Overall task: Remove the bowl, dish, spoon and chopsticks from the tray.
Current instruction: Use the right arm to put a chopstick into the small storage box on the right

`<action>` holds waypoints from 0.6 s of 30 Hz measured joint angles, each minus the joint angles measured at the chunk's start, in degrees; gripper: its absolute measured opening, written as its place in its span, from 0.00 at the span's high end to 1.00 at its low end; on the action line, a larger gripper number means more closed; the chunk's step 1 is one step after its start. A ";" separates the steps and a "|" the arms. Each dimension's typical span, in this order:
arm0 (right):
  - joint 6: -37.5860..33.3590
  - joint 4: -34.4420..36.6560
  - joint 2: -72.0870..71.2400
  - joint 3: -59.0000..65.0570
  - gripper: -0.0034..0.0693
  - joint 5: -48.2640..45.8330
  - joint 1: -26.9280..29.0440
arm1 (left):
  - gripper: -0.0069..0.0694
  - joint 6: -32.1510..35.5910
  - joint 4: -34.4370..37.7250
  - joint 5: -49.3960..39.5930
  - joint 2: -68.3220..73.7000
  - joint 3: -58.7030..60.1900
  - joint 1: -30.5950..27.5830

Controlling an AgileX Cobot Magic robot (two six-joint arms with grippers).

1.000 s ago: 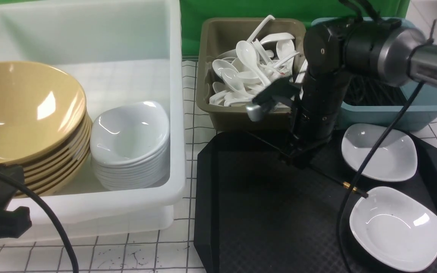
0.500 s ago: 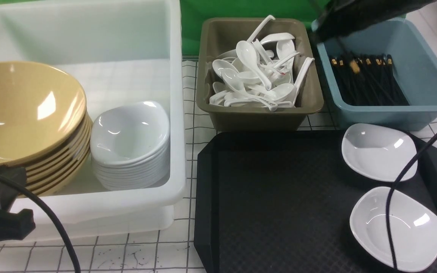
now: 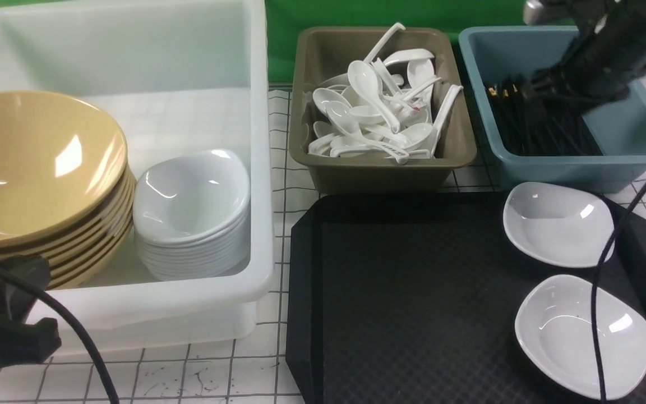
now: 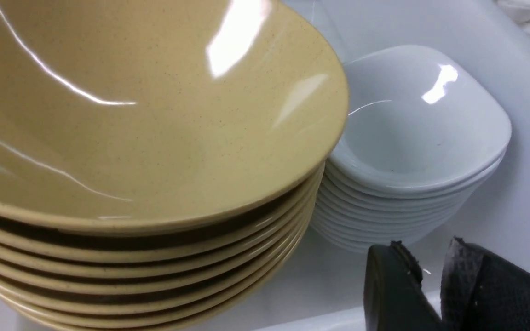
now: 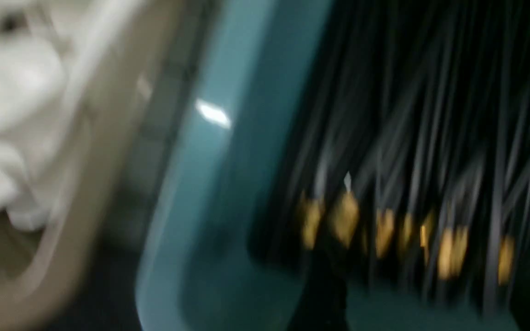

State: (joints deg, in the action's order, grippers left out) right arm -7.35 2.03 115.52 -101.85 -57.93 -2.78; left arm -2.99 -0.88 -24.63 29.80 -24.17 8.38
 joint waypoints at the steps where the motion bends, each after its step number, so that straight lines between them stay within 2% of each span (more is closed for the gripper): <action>1: 0.73 0.00 -1.53 3.22 0.20 -1.82 0.83 | 0.75 0.11 0.05 0.00 -1.73 0.00 0.00; 2: 0.89 0.00 -1.81 3.22 0.20 -1.82 0.97 | 0.75 0.10 0.05 0.00 -1.73 0.00 0.00; 4: 3.83 0.00 -7.25 13.51 0.19 1.27 2.40 | 0.75 0.23 0.10 -0.06 -6.46 0.00 0.00; 5: 4.11 0.00 -7.70 13.51 0.19 1.27 2.49 | 0.75 0.24 0.10 -0.06 -6.82 0.00 0.00; 6: 5.68 1.36 -11.25 21.75 0.19 3.36 3.15 | 0.75 0.27 0.05 0.33 -10.40 0.33 0.00; 10: 7.02 4.67 -14.27 32.35 0.19 9.27 3.91 | 0.75 0.27 -0.26 2.37 -15.19 2.12 0.00; 18: 8.71 5.90 -13.56 38.83 0.21 17.62 4.35 | 0.75 1.86 -0.87 6.10 -25.88 6.11 0.00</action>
State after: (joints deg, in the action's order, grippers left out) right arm 1.36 7.93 101.96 -63.01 -40.31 1.57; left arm -1.13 -1.74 -18.53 3.92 -18.06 8.38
